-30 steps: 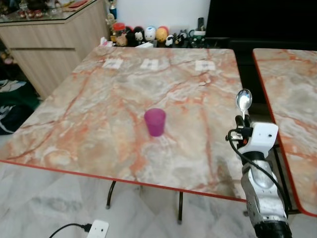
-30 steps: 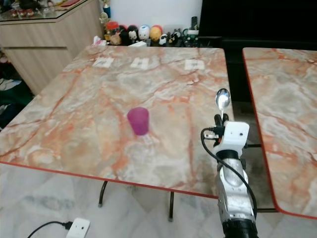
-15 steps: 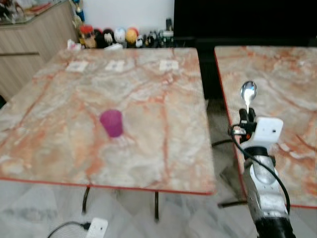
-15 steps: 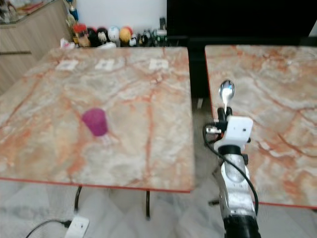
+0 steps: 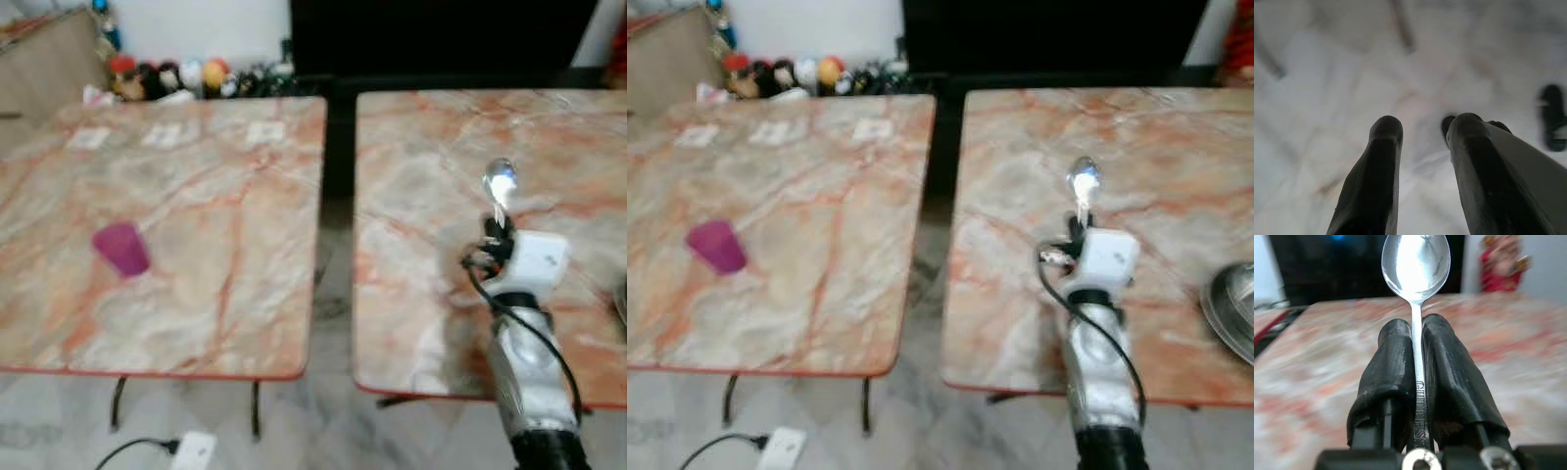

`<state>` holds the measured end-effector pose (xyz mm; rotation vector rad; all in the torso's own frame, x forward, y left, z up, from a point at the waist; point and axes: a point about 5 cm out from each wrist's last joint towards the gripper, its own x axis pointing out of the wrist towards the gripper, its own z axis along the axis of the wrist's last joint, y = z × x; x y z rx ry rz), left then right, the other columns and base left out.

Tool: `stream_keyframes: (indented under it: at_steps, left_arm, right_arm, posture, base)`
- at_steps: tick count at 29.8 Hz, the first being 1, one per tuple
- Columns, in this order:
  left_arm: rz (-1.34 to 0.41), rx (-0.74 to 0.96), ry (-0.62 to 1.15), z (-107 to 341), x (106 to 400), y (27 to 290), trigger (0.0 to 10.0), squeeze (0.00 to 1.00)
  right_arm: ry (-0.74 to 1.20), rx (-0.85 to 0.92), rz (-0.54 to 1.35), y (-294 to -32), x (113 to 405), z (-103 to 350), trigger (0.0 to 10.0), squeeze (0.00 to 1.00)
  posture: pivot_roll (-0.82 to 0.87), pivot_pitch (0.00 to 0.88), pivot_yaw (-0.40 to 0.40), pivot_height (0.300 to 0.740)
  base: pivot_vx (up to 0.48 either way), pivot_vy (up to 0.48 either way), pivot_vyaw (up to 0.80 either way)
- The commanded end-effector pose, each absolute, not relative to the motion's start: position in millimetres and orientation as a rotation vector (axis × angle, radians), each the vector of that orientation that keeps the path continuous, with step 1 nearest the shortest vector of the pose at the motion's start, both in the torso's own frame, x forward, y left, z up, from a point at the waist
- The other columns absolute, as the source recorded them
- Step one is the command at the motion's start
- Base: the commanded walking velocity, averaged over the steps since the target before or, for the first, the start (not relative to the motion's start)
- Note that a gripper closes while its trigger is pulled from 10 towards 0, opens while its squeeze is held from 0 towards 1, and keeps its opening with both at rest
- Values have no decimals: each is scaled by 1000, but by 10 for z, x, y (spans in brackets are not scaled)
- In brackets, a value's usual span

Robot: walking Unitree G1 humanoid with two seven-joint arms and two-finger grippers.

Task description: Setting the table

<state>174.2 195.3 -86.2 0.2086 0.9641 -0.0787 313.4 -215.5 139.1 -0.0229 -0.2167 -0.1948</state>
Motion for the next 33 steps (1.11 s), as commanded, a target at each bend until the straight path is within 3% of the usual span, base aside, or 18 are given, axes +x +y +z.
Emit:
stream_keyframes:
  at_steps: [1, 23, 33]
  left_arm:
    - [-53, 230, 998, -881, 1656, 2088, 10000, 0]
    - [-51, 237, 995, -874, 1669, 2099, 10000, 0]
    - [-48, 238, 999, -874, 1671, 2101, 10000, 0]
  right_arm:
    - [-257, -8, -171, -2060, 3169, 1480, 10000, 0]
    - [-252, -71, -242, -2294, 3191, 1576, 10000, 0]
    - [-32, -95, -397, -2571, 3206, 1319, 10000, 0]
  posture:
    - [-88, 18, 49, 740]
    - [-93, 20, 54, 740]
    - [-95, 26, 56, 740]
  base:
    - [0, -450, 0]
    - [0, -427, 0]
    - [0, 0, 0]
